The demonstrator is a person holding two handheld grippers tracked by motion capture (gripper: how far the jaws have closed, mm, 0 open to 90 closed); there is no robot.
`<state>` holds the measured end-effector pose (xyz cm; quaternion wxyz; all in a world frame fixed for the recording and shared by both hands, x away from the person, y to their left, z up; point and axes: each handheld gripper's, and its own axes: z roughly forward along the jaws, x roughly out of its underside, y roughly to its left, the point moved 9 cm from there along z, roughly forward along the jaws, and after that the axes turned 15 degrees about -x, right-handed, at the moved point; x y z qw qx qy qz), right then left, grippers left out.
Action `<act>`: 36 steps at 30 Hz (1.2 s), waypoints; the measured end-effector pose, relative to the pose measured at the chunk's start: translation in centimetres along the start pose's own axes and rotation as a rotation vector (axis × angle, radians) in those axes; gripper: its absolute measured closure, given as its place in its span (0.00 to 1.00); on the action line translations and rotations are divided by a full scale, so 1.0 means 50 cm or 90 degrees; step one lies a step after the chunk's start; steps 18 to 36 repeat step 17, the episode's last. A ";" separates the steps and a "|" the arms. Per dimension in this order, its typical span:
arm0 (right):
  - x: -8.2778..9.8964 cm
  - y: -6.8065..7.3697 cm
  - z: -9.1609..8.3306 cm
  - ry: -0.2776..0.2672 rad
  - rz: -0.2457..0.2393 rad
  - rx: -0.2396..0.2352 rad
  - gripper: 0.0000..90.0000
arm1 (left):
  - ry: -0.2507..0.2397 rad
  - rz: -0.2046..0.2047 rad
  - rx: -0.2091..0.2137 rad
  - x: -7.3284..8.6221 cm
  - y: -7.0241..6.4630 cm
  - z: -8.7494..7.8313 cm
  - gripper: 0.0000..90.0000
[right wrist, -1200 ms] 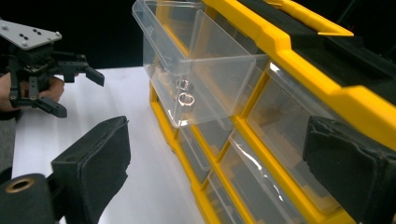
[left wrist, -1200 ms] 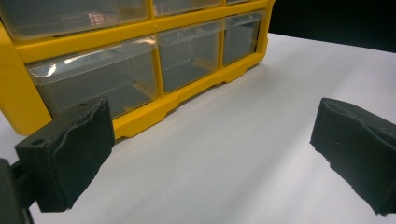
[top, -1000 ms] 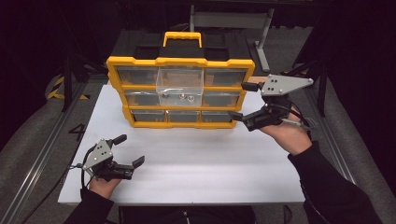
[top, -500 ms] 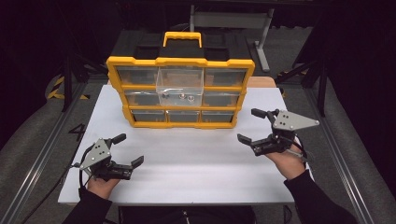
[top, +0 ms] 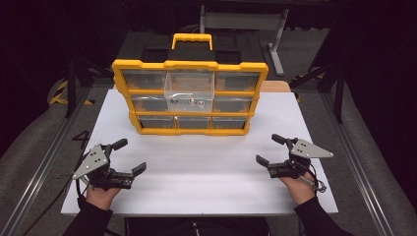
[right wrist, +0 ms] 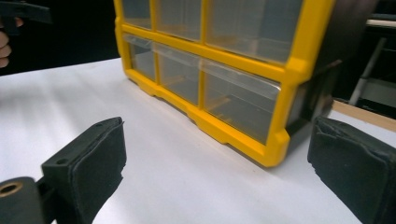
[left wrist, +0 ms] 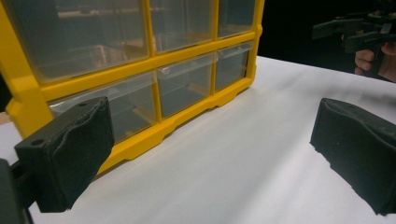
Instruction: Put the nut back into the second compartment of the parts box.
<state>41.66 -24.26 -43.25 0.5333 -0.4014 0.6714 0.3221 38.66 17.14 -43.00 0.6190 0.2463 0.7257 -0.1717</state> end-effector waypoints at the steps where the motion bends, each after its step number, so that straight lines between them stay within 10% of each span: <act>1: 0.002 -0.002 -0.002 -0.002 -0.001 0.003 0.05 | 0.004 -0.001 0.000 0.002 0.000 -0.001 0.00; 36: 0.018 -0.021 -0.024 -0.026 -0.016 0.055 0.05 | 0.010 0.006 -0.008 0.015 -0.004 0.006 0.00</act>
